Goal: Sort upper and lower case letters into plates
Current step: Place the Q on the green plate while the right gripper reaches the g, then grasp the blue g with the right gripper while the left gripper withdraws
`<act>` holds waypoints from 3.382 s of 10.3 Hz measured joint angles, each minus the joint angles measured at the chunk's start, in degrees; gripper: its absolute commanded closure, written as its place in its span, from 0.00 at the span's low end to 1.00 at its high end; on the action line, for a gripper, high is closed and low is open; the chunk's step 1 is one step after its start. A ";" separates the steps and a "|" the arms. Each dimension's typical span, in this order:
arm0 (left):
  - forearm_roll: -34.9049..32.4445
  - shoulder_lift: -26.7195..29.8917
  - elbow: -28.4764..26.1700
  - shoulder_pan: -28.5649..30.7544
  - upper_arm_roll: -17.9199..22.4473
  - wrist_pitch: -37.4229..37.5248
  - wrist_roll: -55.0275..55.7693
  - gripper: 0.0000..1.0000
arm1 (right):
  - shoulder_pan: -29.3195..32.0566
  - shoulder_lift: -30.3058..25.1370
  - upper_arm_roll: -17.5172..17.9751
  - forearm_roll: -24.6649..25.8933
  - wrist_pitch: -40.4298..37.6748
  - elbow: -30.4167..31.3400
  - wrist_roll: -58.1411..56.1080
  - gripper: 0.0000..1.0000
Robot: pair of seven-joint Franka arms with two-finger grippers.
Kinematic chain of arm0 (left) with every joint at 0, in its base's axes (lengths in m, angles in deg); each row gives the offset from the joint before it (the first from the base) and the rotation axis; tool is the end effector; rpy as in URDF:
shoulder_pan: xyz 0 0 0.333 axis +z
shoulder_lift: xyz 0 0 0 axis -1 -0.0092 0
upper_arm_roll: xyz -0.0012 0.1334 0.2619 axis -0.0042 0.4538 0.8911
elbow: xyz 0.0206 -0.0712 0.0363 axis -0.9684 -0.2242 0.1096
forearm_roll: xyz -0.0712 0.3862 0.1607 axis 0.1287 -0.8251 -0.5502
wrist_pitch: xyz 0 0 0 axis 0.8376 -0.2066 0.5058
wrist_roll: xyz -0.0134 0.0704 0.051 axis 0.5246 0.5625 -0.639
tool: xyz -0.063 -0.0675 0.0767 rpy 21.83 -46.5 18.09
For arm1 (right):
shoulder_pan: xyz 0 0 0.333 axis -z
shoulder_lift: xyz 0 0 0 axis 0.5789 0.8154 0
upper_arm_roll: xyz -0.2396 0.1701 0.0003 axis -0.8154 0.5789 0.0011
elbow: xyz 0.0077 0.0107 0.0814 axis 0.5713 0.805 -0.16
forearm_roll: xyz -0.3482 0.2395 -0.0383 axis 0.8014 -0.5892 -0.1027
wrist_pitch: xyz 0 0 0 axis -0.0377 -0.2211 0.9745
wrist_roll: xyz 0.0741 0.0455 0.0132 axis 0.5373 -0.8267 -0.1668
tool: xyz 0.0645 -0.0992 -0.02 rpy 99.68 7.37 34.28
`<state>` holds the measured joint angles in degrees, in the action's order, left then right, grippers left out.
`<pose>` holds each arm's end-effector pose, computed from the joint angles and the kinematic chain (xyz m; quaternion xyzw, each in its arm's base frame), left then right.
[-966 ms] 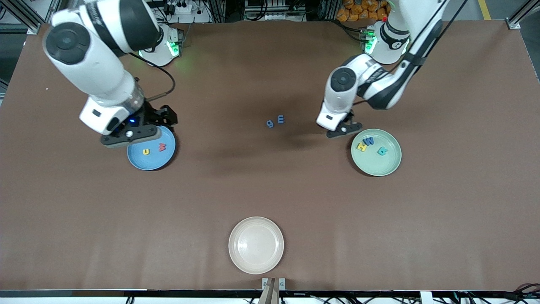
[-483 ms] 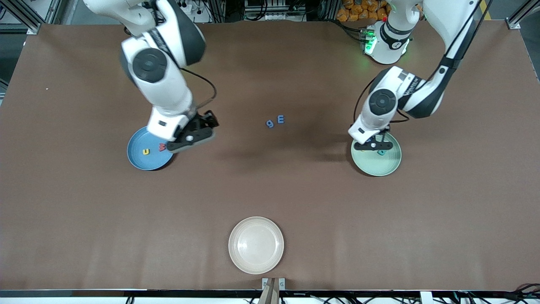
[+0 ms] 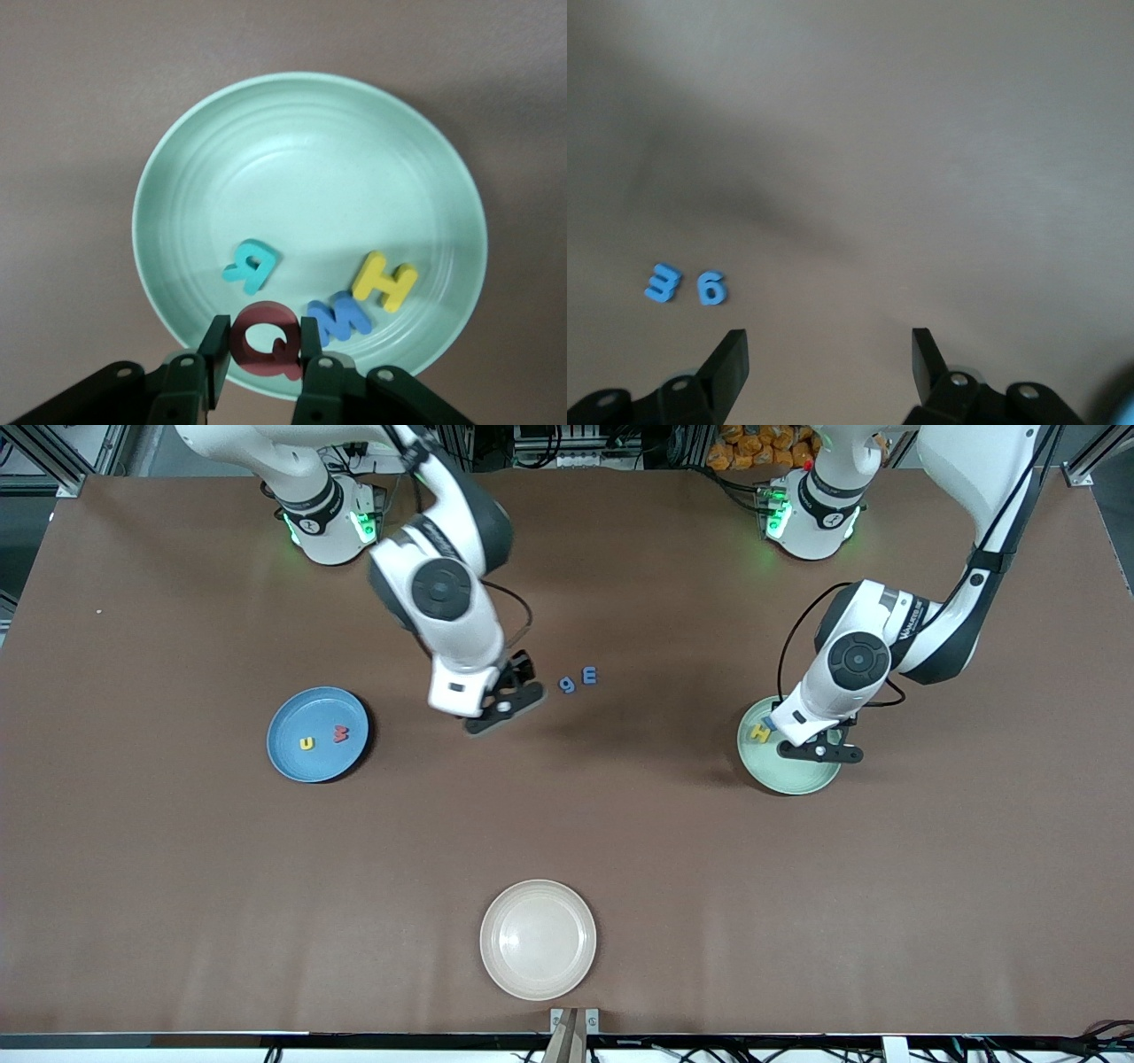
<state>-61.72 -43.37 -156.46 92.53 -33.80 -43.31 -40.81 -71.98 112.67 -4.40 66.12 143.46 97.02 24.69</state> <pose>0.5219 -0.1545 0.1839 -0.9913 0.0785 0.0694 0.0795 0.4929 0.4354 0.2731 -0.9628 -0.2662 0.0394 0.0240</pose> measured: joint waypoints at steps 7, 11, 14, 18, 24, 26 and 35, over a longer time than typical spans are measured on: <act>3.16 -6.95 0.51 -1.55 0.94 -10.75 -0.01 0.86 | -3.40 7.50 4.86 -0.20 9.57 3.24 0.01 0.40; 3.16 -7.33 0.47 -1.66 1.96 -11.95 -0.28 0.82 | -4.58 10.43 5.37 -0.21 14.24 3.44 0.01 0.42; 3.14 -7.38 0.34 -1.70 2.58 -11.96 -0.58 0.78 | -5.59 11.85 5.47 -0.19 15.85 3.45 0.10 0.42; 3.13 -7.39 0.24 -1.70 3.65 -12.06 -1.92 0.01 | -5.82 12.38 5.77 0.54 15.90 3.45 0.14 0.45; 3.13 -6.68 0.45 -1.67 3.80 -12.64 -4.00 0.00 | -5.82 13.51 5.77 2.22 15.95 3.22 1.28 0.52; 3.13 -5.49 0.50 -1.62 5.07 -12.64 -6.88 0.00 | -5.82 13.57 5.76 2.34 15.94 3.12 2.27 0.53; 3.13 2.97 0.53 -1.16 10.52 -6.22 -17.19 0.00 | -5.82 13.97 5.76 4.55 15.27 2.36 2.65 0.74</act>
<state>-58.60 -40.41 -155.94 91.36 -23.28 -49.53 -58.00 -77.80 126.64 1.36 70.67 158.73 99.38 27.34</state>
